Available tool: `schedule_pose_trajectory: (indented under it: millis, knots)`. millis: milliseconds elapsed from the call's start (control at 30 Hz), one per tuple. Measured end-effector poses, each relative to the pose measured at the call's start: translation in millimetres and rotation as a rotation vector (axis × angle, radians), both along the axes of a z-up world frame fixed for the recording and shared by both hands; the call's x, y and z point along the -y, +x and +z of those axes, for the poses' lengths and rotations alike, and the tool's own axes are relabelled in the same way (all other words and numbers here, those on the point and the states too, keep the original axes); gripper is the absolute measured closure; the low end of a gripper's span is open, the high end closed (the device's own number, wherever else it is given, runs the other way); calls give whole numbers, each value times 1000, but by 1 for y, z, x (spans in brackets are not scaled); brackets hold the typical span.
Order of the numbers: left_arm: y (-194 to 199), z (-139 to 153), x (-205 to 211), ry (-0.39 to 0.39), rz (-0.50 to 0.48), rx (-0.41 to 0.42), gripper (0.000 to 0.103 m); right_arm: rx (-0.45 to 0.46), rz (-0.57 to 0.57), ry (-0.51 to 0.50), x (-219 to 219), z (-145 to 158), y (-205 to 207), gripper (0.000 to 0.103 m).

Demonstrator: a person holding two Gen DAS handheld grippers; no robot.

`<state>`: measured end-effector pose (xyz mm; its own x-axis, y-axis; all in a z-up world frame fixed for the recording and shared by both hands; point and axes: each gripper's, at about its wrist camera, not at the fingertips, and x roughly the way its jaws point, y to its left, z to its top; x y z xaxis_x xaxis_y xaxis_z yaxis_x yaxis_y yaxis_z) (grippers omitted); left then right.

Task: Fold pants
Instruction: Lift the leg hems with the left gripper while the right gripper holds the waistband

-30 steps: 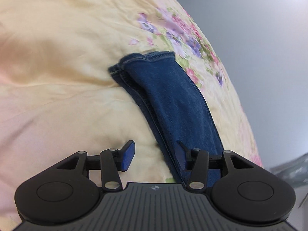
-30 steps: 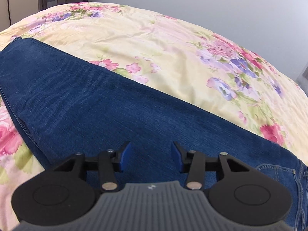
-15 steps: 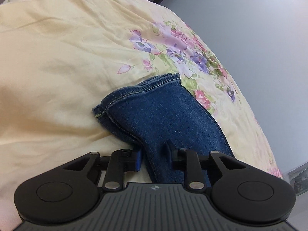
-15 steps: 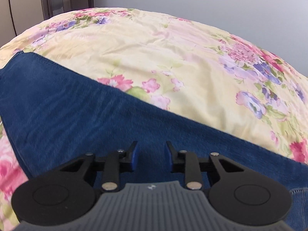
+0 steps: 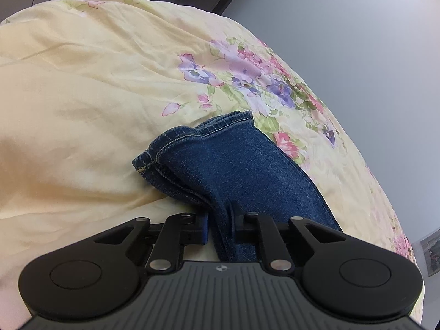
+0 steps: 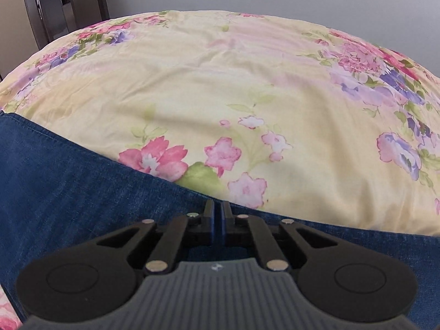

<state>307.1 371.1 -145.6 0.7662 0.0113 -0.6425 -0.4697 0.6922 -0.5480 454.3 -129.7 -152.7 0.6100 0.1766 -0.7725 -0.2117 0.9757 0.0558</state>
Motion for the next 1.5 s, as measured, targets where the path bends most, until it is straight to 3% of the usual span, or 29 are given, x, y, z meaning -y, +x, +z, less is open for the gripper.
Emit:
schedule_pose_trajectory:
  millis: [433, 600, 800, 1000, 1200, 1367, 1500]
  knots:
    - [4, 12, 9, 61, -8, -34, 90, -111, 69, 1, 2, 12, -143, 103]
    - [0, 34, 20, 102, -22, -9, 94, -143, 58, -1, 4, -4, -143, 103]
    - [-9, 97, 59, 208, -94, 78, 95, -160, 55, 21, 10, 12, -143, 103]
    - [-22, 158, 141, 394, -246, 163, 95, -127, 5, 85, 42, 40, -165, 103]
    - [-35, 185, 246, 611, -428, 193, 96, -116, -28, 102, 82, 61, -190, 102]
    - [-45, 172, 333, 751, -547, 164, 96, -144, -74, 130, 119, 65, -208, 101]
    - [-59, 132, 402, 894, -633, 127, 96, -155, -112, 155, 145, 62, -224, 99]
